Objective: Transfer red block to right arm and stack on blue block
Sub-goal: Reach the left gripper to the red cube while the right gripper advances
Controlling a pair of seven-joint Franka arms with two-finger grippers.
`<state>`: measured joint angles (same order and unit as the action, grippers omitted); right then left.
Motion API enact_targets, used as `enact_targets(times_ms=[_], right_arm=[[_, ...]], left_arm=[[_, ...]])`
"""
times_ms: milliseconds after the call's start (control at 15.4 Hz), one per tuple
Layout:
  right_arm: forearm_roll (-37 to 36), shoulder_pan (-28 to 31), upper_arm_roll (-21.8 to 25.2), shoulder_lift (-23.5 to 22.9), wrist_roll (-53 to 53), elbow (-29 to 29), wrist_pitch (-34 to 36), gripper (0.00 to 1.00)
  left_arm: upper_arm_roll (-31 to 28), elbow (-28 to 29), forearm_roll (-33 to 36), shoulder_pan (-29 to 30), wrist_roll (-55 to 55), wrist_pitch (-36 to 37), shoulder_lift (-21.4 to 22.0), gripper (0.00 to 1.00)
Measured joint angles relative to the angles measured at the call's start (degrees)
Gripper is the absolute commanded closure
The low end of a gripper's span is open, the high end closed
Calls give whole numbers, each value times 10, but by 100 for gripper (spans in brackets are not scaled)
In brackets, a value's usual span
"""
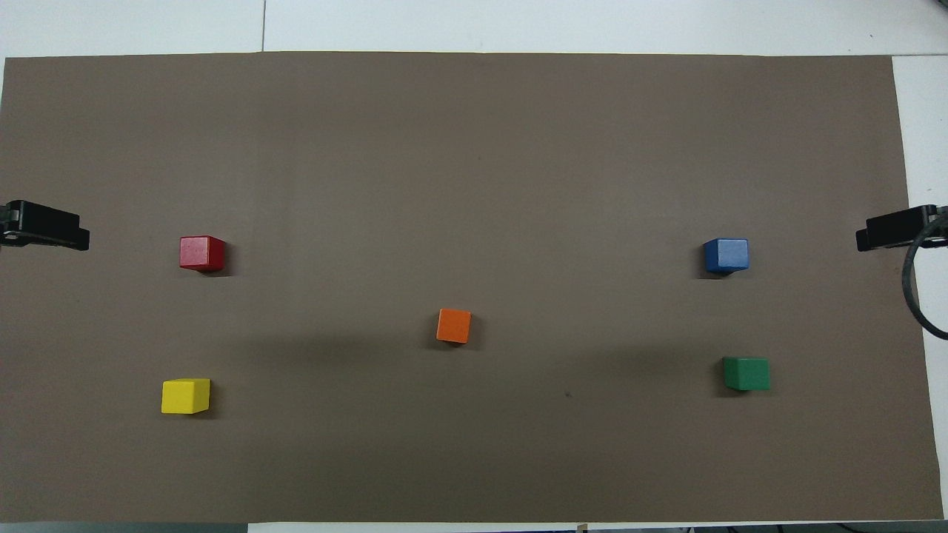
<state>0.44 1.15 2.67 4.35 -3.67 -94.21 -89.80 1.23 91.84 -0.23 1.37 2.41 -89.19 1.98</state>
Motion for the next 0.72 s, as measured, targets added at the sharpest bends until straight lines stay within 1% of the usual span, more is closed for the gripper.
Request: enact_targets(times_ms=[715], right_arm=[[0,1,2,0,-7,-2,0,0]], left_arm=[[-3,1,0,-1,-15,5,0,0]])
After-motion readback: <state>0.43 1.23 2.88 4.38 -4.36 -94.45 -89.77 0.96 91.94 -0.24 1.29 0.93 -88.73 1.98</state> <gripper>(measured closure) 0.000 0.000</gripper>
